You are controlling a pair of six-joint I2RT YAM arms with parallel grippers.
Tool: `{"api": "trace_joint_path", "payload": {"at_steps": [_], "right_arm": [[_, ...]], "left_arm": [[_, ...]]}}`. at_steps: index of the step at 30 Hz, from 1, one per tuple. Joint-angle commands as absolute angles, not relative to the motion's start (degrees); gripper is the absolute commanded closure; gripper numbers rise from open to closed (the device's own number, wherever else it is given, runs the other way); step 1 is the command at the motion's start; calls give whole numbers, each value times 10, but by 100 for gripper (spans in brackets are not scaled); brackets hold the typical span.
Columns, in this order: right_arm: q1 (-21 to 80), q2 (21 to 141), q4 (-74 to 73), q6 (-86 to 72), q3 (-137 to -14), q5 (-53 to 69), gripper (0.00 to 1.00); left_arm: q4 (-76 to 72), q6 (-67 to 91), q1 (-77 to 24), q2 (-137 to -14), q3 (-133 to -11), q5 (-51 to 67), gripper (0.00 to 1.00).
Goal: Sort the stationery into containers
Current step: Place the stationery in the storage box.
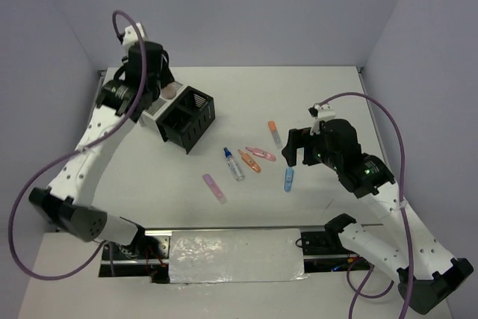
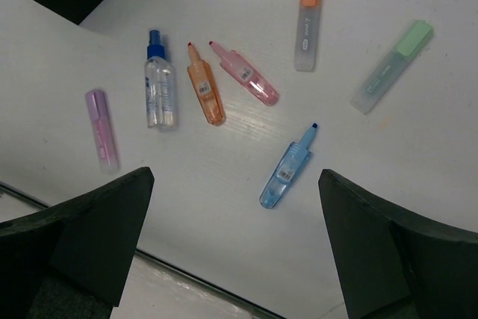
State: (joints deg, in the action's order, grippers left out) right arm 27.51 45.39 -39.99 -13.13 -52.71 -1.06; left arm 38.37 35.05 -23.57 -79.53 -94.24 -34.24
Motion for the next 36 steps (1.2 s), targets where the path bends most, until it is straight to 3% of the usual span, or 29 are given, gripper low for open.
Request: {"api": "trace_joint_path", "payload": {"at_steps": [1,9,17,20,21,23,24,27,36], "right_arm": [[279,456,-366,-123,-539,-3,0],[291,488,-359,-112,-542,23,0],[294,491,-360,-112,-539,20,0],[295,498,-362,-112,-541,18,0],[295,500,-362,-112,-541,18,0],[295,505,-364,-112,-543,18,0],[296,507,-364,-112,-544,19,0],[296,512,-363,-115,-544,22,0],[295,550,-327,-129,-526,54,0]], "left_arm": [[372,309,-167,-883,-1031,-305,100],[289,285,-87,-1089,-1150,-211,100],[272,277,-87,-1134,-1146,-210,96],[272,280,-86,-1141,-1135,-221,82],[273,280,-87,-1143,-1133,-224,65],[274,281,-87,-1146,-1128,-237,51],[279,283,-86,-1147,-1129,-243,33],[287,283,-86,-1146,-1133,-243,3],[335,304,-88,-1049,-1154,-178,1]]}}
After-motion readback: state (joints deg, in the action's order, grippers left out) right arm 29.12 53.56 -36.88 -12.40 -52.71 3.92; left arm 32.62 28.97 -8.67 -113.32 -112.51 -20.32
